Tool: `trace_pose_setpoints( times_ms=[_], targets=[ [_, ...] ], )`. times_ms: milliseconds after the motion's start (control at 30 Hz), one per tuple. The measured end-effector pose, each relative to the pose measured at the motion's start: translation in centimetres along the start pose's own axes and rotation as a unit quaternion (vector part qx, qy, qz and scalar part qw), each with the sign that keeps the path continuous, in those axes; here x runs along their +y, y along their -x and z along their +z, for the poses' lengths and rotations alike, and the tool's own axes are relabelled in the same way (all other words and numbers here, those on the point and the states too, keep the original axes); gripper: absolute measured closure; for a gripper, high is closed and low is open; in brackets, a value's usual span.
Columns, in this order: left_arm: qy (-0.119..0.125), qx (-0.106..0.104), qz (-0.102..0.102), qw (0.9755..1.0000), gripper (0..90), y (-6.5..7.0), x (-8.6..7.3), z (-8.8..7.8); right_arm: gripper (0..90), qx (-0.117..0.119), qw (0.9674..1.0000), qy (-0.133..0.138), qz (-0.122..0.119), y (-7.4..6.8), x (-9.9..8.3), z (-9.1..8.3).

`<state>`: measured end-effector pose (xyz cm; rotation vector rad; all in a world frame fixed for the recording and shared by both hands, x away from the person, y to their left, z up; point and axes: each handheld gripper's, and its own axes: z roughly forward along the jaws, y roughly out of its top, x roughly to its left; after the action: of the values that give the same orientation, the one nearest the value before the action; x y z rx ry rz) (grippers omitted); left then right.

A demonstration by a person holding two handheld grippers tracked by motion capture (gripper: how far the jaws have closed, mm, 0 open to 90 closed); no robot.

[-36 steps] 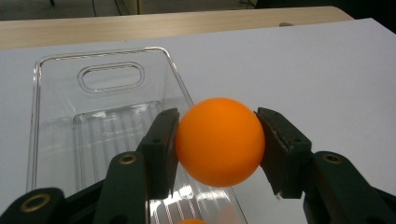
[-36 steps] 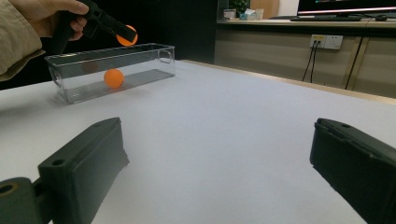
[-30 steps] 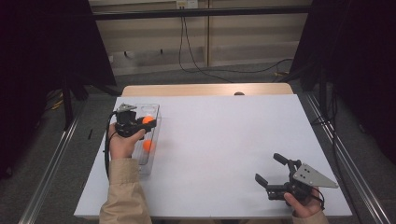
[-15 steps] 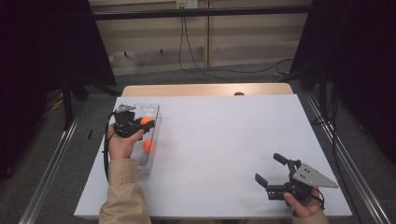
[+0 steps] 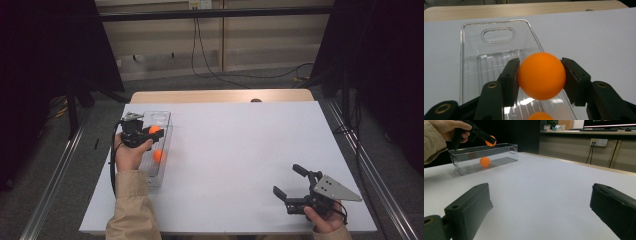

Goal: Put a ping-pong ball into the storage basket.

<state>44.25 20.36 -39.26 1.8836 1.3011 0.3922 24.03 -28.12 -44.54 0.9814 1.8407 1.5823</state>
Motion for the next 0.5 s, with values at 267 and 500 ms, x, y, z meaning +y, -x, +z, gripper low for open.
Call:
trace_pose_setpoints(
  times_ms=[267,500],
  targets=[
    [-0.006,0.007,0.000,1.0000,50.8,-0.19,-0.17,0.16,2.5,0.000,1.0000,0.000,0.000,-0.01,0.01,0.00],
    [-0.008,0.011,-0.004,0.9999,50.8,-0.33,-0.29,0.23,2.5,0.001,1.0000,-0.001,0.000,-0.01,0.01,0.01]
  ],
)
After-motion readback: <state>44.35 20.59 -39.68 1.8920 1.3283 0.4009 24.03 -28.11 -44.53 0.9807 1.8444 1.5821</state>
